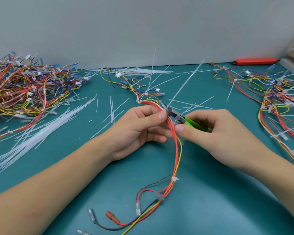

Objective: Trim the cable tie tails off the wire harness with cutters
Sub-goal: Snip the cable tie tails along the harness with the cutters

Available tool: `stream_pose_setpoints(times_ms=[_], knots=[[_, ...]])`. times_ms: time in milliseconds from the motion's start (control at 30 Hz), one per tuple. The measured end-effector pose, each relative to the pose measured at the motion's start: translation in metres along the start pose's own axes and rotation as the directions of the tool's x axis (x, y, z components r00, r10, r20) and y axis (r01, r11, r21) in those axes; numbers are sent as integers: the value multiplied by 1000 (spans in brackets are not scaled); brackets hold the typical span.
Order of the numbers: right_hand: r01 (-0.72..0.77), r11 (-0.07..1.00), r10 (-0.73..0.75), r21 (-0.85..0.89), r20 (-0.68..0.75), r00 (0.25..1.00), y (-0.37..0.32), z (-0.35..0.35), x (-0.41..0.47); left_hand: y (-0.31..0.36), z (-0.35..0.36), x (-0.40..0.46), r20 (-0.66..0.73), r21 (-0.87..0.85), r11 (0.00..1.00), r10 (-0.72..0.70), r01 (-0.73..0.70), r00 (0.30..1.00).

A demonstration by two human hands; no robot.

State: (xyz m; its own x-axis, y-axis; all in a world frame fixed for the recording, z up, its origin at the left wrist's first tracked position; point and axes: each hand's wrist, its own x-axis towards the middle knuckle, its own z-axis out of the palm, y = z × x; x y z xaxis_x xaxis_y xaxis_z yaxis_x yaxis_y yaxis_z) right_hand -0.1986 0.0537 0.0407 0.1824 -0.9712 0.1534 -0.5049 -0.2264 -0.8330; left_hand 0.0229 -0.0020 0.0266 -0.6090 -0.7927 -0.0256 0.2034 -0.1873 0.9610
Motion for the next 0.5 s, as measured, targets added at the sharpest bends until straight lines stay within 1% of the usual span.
stream_pose_setpoints(times_ms=[67, 133, 267, 500], knots=[[40, 993, -45, -107, -47, 998, 4, -3, 2, 0, -1, 0, 8, 2, 1000, 5, -5, 1000], [54, 987, -67, -153, -82, 994, 8, -7, 4, 0, -2, 1, 16, 10, 1000, 11, -11, 1000], [85, 986, -103, -146, -118, 988, 14, -11, 7, -1, -5, 2, 13, -12, 1000, 3, -2, 1000], [210, 964, -232, -164, -131, 964, 15, -6, 7, 0, -5, 0, 58, 2, 1000, -25, 25, 998]])
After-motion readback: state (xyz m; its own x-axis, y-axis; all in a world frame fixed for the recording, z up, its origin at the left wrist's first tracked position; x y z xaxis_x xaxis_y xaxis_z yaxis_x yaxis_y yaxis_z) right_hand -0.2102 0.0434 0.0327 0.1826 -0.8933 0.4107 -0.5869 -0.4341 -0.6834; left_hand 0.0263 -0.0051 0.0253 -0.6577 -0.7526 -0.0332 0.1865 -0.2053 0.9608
